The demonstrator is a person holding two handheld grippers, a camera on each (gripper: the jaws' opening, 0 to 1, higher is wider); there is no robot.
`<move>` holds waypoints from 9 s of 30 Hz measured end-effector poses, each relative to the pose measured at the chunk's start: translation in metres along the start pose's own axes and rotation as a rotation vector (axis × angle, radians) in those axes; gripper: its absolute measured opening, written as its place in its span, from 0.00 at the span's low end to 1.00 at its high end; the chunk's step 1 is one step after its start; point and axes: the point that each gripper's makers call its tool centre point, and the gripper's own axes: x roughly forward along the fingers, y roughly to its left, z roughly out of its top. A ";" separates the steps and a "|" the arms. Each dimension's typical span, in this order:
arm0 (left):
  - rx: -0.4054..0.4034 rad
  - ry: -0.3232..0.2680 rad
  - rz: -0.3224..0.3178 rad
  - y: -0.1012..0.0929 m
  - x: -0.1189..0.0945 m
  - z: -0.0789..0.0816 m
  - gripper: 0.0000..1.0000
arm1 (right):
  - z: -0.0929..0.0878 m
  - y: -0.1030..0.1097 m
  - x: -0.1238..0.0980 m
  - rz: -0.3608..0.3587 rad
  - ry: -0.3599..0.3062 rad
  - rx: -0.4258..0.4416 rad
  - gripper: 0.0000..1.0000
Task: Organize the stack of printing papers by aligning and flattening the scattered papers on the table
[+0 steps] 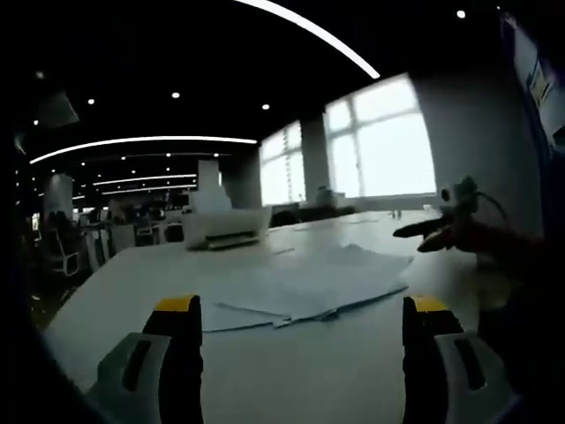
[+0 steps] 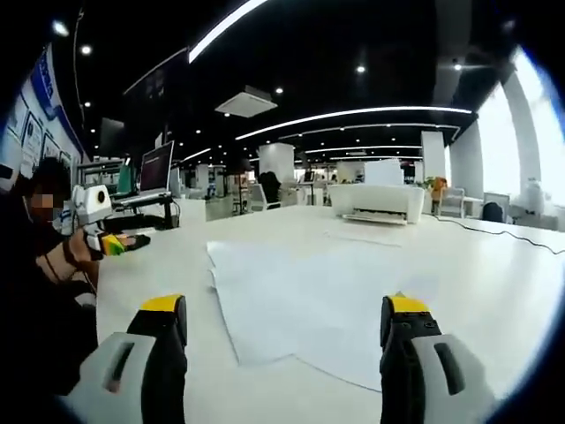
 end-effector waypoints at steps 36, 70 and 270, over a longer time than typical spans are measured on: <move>0.007 0.003 -0.017 -0.004 0.000 0.000 0.96 | -0.023 0.047 0.060 0.107 0.108 -0.046 0.85; 0.025 0.004 -0.034 -0.010 0.000 0.002 0.96 | -0.044 0.051 0.105 0.086 0.189 -0.095 0.72; 0.102 -0.078 -0.152 -0.037 0.009 0.055 0.94 | 0.220 0.145 -0.047 0.239 0.057 -0.786 0.00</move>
